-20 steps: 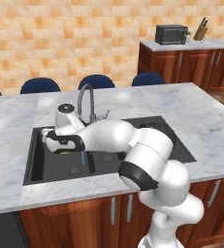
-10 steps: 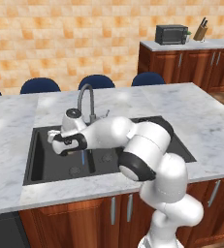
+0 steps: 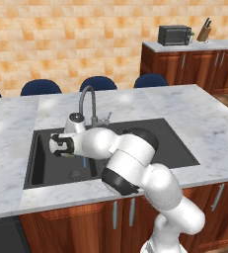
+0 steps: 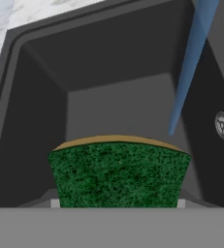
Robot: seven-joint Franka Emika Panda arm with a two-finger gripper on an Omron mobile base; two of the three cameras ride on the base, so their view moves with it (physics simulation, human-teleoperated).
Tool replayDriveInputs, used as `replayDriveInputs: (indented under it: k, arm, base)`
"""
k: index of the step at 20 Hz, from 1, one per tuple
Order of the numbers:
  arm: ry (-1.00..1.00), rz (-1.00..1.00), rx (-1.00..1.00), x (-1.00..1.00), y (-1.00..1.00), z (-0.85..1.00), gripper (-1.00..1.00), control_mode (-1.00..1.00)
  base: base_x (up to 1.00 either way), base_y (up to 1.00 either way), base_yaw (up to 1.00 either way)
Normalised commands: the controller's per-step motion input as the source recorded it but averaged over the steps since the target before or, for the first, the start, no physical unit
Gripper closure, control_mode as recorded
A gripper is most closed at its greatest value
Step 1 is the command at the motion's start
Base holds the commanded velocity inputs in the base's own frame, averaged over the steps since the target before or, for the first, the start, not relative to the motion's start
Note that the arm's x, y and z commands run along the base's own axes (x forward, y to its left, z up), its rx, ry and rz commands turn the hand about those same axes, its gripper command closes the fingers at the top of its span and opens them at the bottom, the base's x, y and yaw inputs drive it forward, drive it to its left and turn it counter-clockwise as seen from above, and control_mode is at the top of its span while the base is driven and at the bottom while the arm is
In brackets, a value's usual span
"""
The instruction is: Soak the sponge with water for a few seconds and then drop it inside the sink.
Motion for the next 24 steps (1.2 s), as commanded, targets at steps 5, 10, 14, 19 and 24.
replayDriveInputs:
  k: [5,10,14,19,24]
  arm:
    - [0.0,0.0,-0.01,0.29,0.0,-0.18,1.0,-1.0]
    - [0.01,0.0,0.0,0.05,0.0,-0.11,1.0,-1.0]
    - [0.02,0.0,0.0,0.0,0.05,-0.07,1.0,-1.0]
    - [0.0,0.0,-0.02,0.0,0.13,-0.2,1.0,-1.0]
    - [0.0,0.0,-0.04,0.07,0.08,-0.27,1.0,-1.0]
  base:
    - [0.0,0.0,0.0]
    - [0.0,0.0,0.0]
    - [0.0,0.0,0.0]
    - [0.0,0.0,0.0]
    - [0.0,0.0,0.0]
